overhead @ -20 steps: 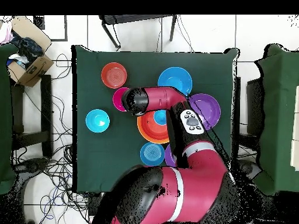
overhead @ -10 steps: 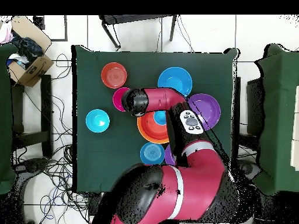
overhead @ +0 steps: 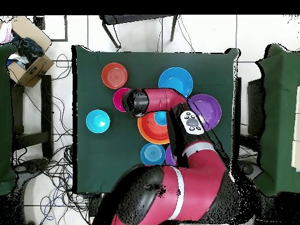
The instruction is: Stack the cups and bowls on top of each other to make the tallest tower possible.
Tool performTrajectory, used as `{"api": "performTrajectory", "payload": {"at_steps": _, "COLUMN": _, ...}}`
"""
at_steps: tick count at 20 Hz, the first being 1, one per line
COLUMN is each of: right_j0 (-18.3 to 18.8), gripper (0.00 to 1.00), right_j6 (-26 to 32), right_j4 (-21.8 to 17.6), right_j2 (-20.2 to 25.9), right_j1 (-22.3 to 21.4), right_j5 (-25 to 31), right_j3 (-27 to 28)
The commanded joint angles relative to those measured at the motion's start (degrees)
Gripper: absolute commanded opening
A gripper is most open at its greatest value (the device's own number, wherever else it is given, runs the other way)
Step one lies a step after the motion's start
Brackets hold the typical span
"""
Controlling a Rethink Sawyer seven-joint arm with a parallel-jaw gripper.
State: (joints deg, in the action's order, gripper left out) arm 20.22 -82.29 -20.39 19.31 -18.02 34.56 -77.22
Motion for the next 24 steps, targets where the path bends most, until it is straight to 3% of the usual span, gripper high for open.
{"api": "performTrajectory", "payload": {"at_steps": 1, "right_j0": -1.20, "gripper": 1.00, "right_j6": -8.00, "right_j4": 1.29, "right_j2": 0.90, "right_j1": 0.99, "right_j5": -3.87, "right_j3": -0.01}}
{"api": "performTrajectory", "payload": {"at_steps": 2, "right_j0": -1.15, "gripper": 0.00, "right_j6": -6.38, "right_j4": 0.64, "right_j2": 1.23, "right_j1": 0.94, "right_j5": -3.52, "right_j3": -0.06}}
{"api": "performTrajectory", "payload": {"at_steps": 5, "right_j0": -0.89, "gripper": 0.00, "right_j6": -7.26, "right_j4": 0.97, "right_j2": 1.78, "right_j1": 0.89, "right_j5": -5.67, "right_j3": -0.20}}
{"api": "performTrajectory", "payload": {"at_steps": 13, "right_j0": -0.95, "gripper": 0.00, "right_j6": -5.22, "right_j4": 3.11, "right_j2": 2.45, "right_j1": -2.52, "right_j5": -2.52, "right_j3": -2.49}}
{"api": "performTrajectory", "payload": {"at_steps": 24, "right_j0": -1.23, "gripper": 0.00, "right_j6": -5.09, "right_j4": 6.85, "right_j2": 1.95, "right_j1": -8.37, "right_j5": 6.25, "right_j3": -4.77}}
